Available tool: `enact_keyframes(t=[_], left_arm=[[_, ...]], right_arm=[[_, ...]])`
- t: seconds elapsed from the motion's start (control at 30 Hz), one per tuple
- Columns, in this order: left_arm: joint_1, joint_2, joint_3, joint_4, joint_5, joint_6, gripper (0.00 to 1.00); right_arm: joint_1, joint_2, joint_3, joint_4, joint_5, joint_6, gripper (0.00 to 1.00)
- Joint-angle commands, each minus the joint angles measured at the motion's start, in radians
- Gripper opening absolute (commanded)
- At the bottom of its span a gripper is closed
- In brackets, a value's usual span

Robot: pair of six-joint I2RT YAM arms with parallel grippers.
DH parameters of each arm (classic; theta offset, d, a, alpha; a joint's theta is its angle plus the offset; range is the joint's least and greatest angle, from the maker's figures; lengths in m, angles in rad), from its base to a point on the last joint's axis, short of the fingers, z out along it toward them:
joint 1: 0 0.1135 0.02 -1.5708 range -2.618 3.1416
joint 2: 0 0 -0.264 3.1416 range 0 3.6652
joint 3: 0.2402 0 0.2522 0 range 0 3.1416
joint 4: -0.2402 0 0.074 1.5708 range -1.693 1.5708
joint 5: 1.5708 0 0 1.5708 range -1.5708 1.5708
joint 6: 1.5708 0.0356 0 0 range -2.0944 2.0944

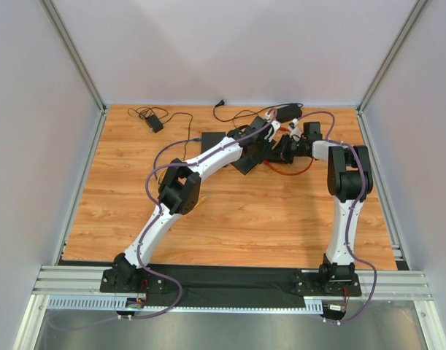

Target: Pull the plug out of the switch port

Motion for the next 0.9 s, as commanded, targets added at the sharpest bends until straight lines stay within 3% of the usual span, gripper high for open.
enact_keyframes(t=[0.0, 0.47, 0.6, 0.87], left_arm=[[-0.004, 0.037, 0.029, -0.065, 0.008, -0.009, 0.57], [-0.004, 0.059, 0.061, -0.102, 0.049, 0.014, 0.63], [-0.005, 0.065, 0.066, -0.116, -0.026, 0.029, 0.66], [-0.008, 0.110, 0.144, -0.176, -0.073, 0.024, 0.61]], right_arm=[[0.033, -0.030, -0.071, -0.034, 0.050, -0.021, 0.00], [0.030, -0.048, -0.099, 0.009, 0.056, 0.005, 0.00], [0.030, -0.053, -0.108, 0.031, 0.041, 0.018, 0.00], [0.039, -0.073, -0.163, 0.041, 0.059, 0.021, 0.00]])
